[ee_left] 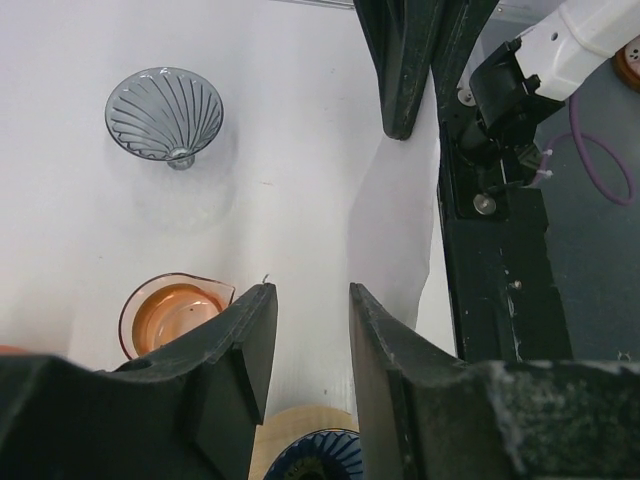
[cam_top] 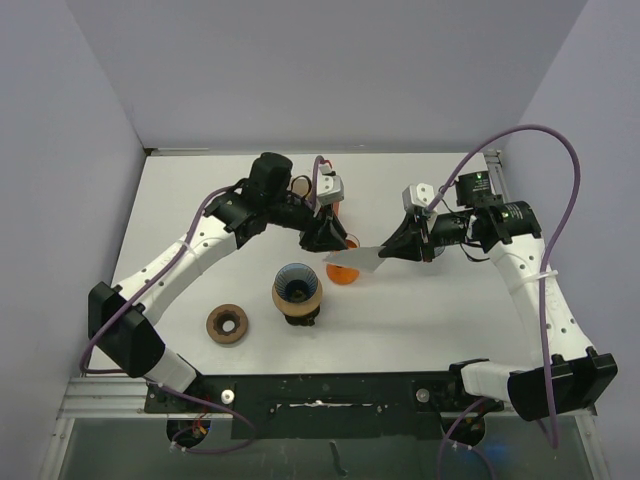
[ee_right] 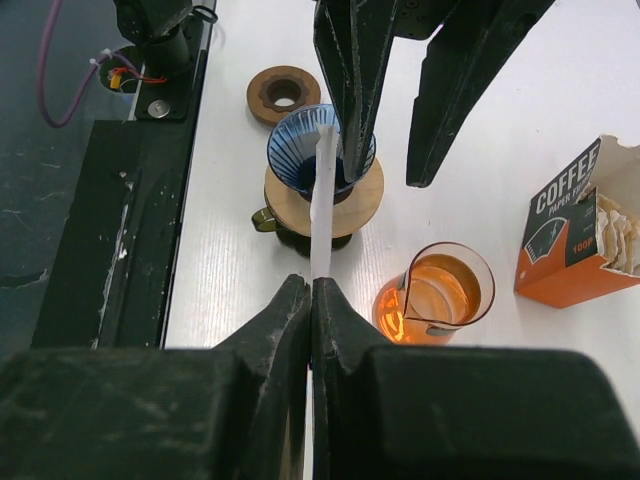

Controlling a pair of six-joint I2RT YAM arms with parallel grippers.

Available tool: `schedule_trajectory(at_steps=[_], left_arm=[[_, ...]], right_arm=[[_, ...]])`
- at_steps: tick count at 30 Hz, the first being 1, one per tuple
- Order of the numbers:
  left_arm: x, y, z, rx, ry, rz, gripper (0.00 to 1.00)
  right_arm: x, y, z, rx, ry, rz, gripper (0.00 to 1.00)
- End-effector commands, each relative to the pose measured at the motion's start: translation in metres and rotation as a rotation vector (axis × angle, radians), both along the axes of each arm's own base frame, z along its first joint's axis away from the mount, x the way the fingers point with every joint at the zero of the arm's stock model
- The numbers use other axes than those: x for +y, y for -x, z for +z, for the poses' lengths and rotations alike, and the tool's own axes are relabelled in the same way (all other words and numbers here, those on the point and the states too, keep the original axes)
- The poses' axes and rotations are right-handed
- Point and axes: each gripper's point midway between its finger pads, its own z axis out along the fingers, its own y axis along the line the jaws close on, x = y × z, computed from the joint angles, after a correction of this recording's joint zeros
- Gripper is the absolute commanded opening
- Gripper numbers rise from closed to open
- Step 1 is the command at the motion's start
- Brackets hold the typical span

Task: Place the coffee filter in the dripper
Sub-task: Place the coffee filter in the coffee dripper.

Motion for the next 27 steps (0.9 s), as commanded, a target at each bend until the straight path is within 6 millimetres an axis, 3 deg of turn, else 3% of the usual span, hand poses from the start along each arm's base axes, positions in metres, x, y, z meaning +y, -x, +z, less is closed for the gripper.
schedule_trajectory(at_steps=[1,9,27], left_arm=[[-0.002,0.0,0.023,-0.07,0.056,-0.004,0.33],[0.012,0.012,0.038,-0.104,0.072,-0.048,0.44],[0.024,0.022,0.022,-0.082,0.041,-0.086,0.49]], right_arm=[[0.004,0.002,0.007,-0.027,-0.033,0.02,0.0],[0.002,0.002,0.004,-0.034,-0.025,0.008,0.0],[0.002,0.003,0.007,-0.035,-0.029,0.009,0.0]])
